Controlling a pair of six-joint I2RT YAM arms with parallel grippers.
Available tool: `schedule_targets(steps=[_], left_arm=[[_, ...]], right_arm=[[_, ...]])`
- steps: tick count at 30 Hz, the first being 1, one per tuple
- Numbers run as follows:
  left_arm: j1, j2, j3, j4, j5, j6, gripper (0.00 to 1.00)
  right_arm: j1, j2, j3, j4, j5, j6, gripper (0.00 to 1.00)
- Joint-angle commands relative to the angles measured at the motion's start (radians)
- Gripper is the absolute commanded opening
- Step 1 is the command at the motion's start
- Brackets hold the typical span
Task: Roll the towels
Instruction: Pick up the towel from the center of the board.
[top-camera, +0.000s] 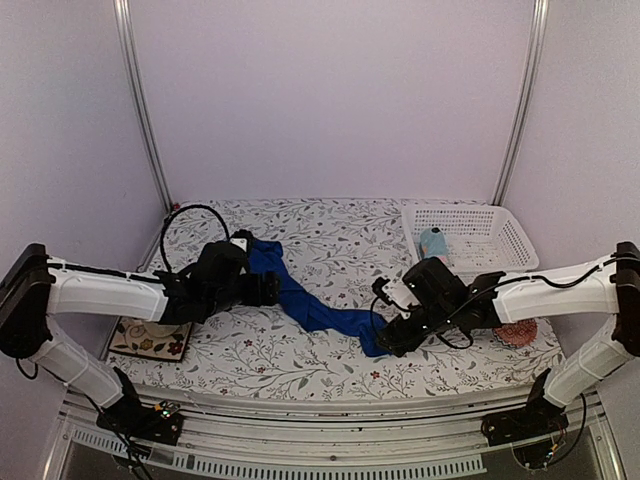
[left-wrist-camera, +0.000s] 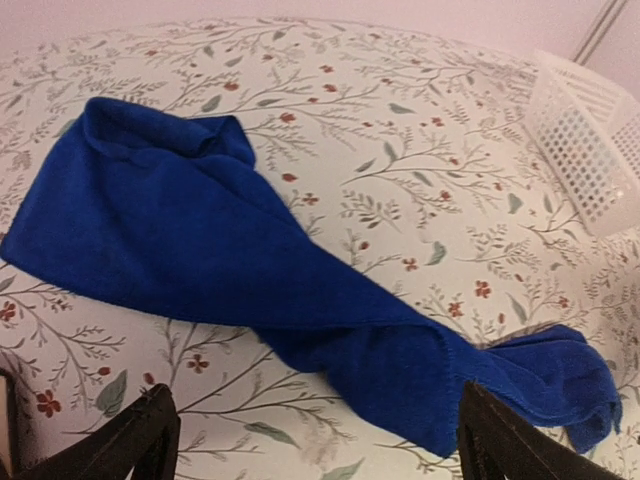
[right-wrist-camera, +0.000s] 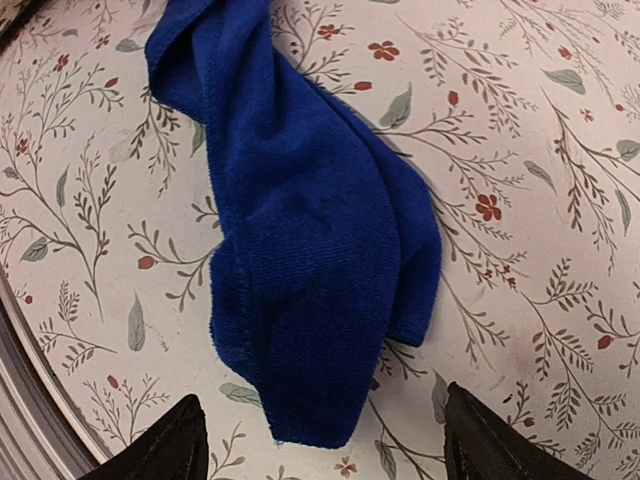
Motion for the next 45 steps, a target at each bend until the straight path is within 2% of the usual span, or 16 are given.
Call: schedule_targets(steps=[1,4,10,19,26,30,34,41,45], left_arm=[[0.081,-0.019,-0.037,-0.036,-0.018,0.026,0.97],[0.112,-0.017,-0.041,-0.028,-0.006,0.030,0.97],[0.145,-0.014,-0.041,-0.025,0.001,0.036,0.97],[0.168,0.005,-0.039,-0.020,0.020,0.038,0.97],[0.173,0.005,-0.037,-0.018,0.029,0.039,0.97],[0.175,0.006,-0.034,-0.020,0.029,0.040,0.97],[0.176,0.004,-0.030,-0.026,0.029,0.042,0.97],[0.181,-0.012,-0.010,-0.060,0.020,0.052,0.97],[0.208,-0.040,0.029,-0.099,0.020,0.071,0.97]], right_arm=[[0.049,0.065,0.048,-0.042,0.070,-0.027,0.77],[0.065,0.114,0.070,-0.073,0.117,-0.018,0.72],[0.111,0.186,0.102,-0.123,0.252,0.009,0.68],[0.262,0.339,0.191,-0.226,0.533,0.058,0.67],[0.279,0.363,0.201,-0.300,0.666,0.143,0.64],[0.280,0.365,0.202,-0.308,0.673,0.154,0.56],[0.281,0.367,0.206,-0.315,0.669,0.159,0.42],[0.281,0.330,0.238,-0.387,0.685,0.175,0.05],[0.281,0.236,0.306,-0.531,0.754,0.239,0.03]])
